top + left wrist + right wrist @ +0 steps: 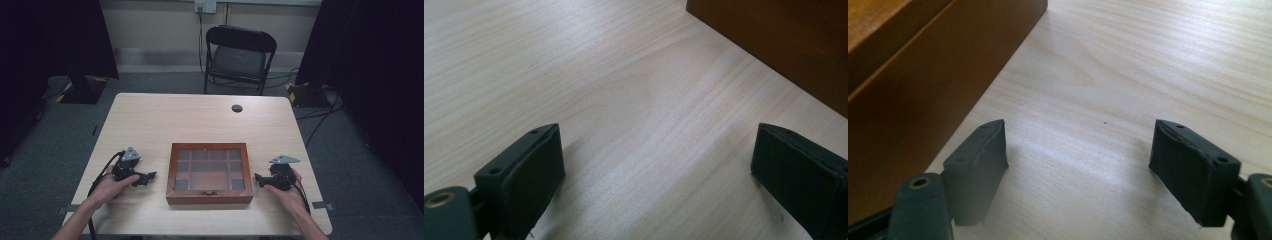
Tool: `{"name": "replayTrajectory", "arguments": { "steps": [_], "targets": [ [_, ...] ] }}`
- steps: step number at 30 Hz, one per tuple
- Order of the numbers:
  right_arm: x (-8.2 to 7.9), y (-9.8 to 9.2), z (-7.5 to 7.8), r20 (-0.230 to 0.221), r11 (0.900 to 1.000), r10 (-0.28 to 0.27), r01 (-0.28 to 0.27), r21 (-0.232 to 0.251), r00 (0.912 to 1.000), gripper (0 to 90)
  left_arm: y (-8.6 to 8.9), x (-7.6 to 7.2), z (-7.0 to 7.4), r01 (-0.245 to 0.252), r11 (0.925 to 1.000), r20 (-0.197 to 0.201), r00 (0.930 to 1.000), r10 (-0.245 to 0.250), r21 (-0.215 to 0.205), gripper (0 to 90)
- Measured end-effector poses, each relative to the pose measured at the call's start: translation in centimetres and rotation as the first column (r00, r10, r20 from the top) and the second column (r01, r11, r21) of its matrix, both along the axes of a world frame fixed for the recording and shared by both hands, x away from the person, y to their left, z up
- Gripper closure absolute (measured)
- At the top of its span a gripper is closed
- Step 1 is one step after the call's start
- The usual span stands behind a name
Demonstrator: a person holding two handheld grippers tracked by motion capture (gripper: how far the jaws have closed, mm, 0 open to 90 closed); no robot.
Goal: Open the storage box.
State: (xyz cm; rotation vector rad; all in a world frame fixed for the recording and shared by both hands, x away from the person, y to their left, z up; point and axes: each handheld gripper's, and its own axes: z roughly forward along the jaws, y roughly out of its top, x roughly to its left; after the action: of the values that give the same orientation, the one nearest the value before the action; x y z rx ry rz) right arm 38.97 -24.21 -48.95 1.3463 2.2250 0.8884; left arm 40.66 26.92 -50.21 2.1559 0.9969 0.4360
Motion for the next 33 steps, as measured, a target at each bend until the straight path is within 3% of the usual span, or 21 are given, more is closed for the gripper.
{"name": "replayTrajectory", "arguments": {
  "steps": [7,14,22,33],
  "targets": [
    [0.4,0.3,1.5,-0.019,1.000,-0.006,0.006,0.008,0.9998,26.8,0.0,0.0,0.0,-0.002,1.0000,0.000,1.0000,0.002,-0.003,6.0],
    [0.4,0.1,3.1,-0.028,0.997,-0.009,0.011,0.072,0.9996,30.4,0.0,0.0,0.0,-0.002,1.0000,0.000,1.0000,0.002,-0.004,6.1],
    [-0.2,1.2,4.7,-0.018,0.989,0.062,-0.059,0.134,0.9979,34.8,0.0,0.0,0.0,0.000,1.0000,0.001,1.0000,0.000,0.000,6.0],
    [-1.0,2.8,5.9,0.005,0.973,0.158,-0.156,0.171,0.9875,41.1,0.0,0.0,0.0,0.000,1.0000,0.001,1.0000,0.000,-0.001,6.0]
  ]
}}
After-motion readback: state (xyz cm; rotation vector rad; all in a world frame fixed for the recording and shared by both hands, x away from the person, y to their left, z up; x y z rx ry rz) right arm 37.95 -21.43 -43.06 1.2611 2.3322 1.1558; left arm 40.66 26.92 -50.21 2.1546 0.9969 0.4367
